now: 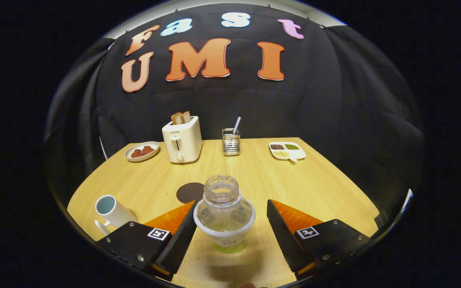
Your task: Take the bottle from table, then pour the juice into the cup, finally place the bottle on the coaster
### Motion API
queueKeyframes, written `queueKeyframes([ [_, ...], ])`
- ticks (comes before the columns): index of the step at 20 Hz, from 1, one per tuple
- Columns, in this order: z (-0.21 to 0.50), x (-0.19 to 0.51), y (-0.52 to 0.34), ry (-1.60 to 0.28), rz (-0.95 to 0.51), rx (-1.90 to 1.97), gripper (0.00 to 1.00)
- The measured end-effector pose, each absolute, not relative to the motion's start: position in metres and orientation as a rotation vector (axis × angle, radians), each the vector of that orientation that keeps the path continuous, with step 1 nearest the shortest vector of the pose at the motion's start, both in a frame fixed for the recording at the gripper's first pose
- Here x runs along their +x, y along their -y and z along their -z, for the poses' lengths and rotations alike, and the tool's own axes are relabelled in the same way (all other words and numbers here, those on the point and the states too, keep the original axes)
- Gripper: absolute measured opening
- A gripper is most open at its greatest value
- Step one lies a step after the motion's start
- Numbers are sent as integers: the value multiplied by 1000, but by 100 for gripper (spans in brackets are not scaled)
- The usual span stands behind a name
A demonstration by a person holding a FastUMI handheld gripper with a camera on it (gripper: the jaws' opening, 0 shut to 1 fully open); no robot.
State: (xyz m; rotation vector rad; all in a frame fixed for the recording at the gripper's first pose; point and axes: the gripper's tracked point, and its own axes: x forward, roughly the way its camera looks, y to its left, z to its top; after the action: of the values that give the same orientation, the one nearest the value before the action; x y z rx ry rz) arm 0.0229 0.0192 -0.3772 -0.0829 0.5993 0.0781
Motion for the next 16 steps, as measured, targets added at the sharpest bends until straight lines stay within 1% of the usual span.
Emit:
queueKeyframes([
  [4, 404, 17, -20, -645, -77, -67, 99],
  [13, 436, 1, -22, -707, -58, -43, 99],
  [15, 437, 0, -22, -712, -58, -43, 94],
  [16, 436, 1, -22, -710, -60, -46, 87],
])
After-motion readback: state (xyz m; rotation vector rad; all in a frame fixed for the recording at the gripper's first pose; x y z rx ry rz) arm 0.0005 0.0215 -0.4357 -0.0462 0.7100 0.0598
